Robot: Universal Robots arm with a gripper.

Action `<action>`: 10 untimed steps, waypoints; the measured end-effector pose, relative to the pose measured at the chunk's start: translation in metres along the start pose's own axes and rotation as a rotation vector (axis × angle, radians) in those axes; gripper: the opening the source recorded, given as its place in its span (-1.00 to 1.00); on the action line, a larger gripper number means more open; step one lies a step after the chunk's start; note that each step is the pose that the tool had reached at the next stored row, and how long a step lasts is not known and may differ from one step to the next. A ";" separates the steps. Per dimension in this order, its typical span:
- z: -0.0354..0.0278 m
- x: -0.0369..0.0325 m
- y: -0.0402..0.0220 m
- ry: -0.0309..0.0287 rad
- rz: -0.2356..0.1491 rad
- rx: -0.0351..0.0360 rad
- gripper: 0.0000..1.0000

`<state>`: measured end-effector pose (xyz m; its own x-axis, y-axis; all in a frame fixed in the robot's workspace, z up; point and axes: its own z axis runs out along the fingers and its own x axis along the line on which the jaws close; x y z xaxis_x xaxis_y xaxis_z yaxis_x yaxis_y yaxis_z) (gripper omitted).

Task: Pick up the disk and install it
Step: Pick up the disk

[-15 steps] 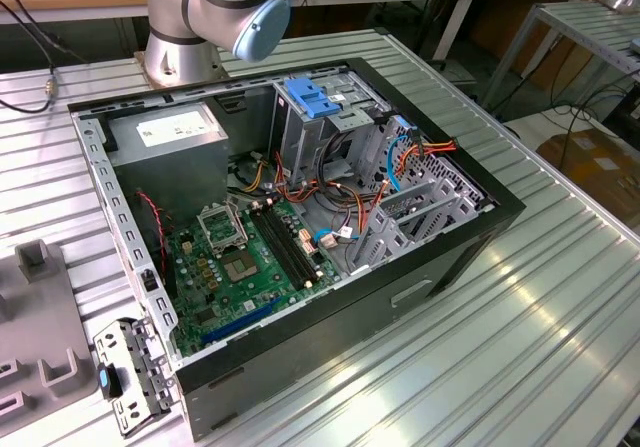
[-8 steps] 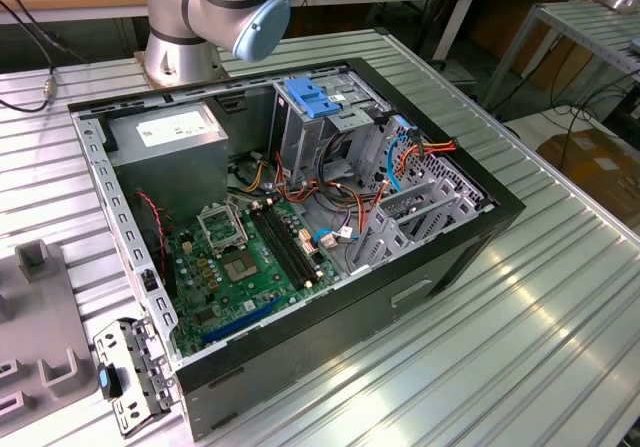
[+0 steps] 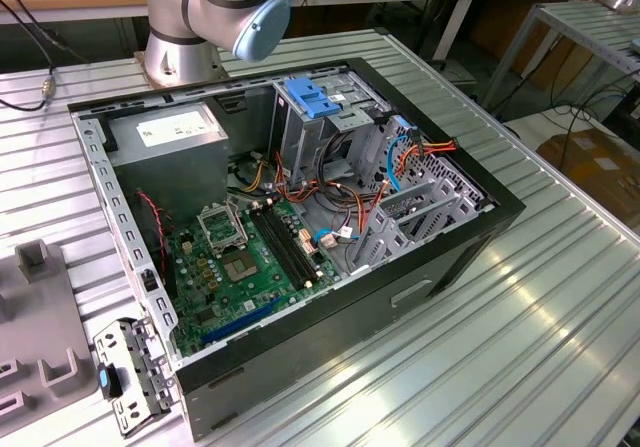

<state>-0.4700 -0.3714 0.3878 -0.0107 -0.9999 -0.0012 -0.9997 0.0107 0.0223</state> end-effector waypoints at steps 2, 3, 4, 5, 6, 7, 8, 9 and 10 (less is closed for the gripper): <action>-0.0033 0.0000 0.0001 0.0000 0.000 0.0000 -0.26; -0.0050 0.0000 0.0001 0.0000 0.000 0.0000 -0.26; -0.0067 0.0000 0.0001 0.0000 0.000 0.0000 -0.26; -0.0085 0.0000 0.0002 0.0000 0.000 0.0001 -0.26; -0.0097 0.0000 0.0002 0.0000 0.000 0.0000 -0.26; -0.0108 0.0000 0.0003 -0.0002 0.000 0.0000 -0.26; -0.0114 0.0000 0.0003 -0.0003 0.000 0.0000 -0.26; -0.0120 0.0000 0.0003 -0.0004 0.000 0.0001 -0.26; -0.0132 0.0000 0.0003 -0.0003 0.000 -0.0001 -0.26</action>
<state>-0.4700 -0.3714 0.4010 -0.0107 -0.9999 -0.0015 -0.9997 0.0106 0.0224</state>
